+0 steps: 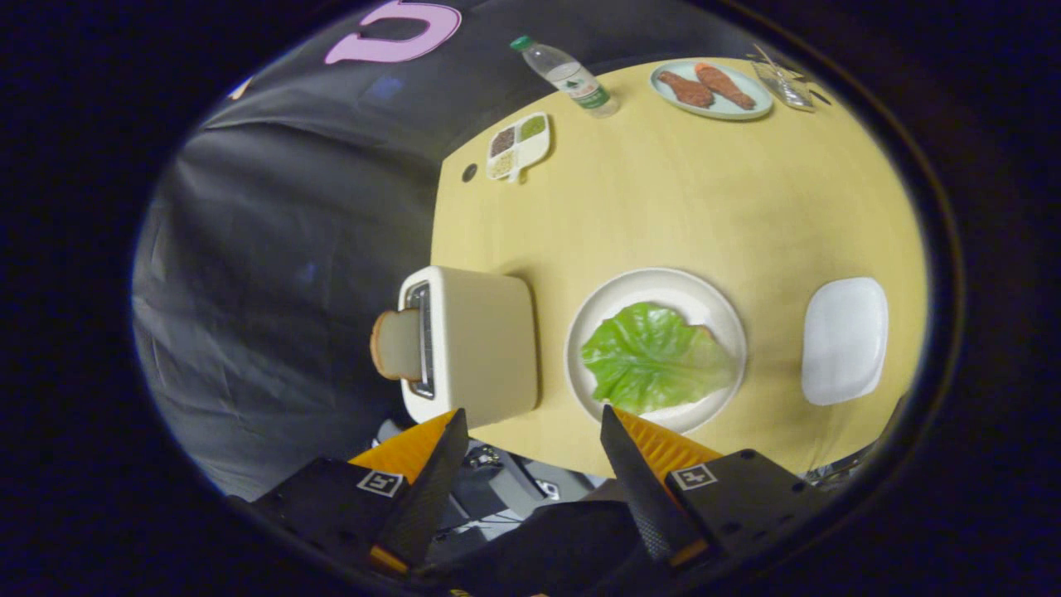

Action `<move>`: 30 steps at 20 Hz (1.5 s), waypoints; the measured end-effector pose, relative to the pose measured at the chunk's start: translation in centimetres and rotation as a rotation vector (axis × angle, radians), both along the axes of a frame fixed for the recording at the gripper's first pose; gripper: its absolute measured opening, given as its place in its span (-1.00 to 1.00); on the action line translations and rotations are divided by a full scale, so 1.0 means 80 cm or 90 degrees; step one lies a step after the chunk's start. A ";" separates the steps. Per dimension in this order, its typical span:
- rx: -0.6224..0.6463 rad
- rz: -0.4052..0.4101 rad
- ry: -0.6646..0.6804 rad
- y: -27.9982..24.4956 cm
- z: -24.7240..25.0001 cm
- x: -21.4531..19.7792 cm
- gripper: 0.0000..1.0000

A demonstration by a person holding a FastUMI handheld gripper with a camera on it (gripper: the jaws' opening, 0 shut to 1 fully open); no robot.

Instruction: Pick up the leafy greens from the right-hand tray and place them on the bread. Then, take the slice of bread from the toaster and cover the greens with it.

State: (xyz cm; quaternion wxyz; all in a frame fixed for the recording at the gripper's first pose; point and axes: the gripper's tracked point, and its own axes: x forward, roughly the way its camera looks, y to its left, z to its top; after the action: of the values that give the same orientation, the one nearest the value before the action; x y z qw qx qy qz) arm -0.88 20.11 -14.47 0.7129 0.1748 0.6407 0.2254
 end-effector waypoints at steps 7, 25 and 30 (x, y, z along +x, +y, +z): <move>0.010 0.019 0.043 0.105 0.022 0.009 1.00; -0.053 0.077 0.087 0.266 -0.060 0.013 0.40; -0.088 0.077 0.072 0.245 -0.061 0.015 -0.31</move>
State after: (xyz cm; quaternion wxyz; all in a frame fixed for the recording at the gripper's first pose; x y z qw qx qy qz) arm 0.35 39.74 -19.34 0.6712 0.0987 0.7031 0.2130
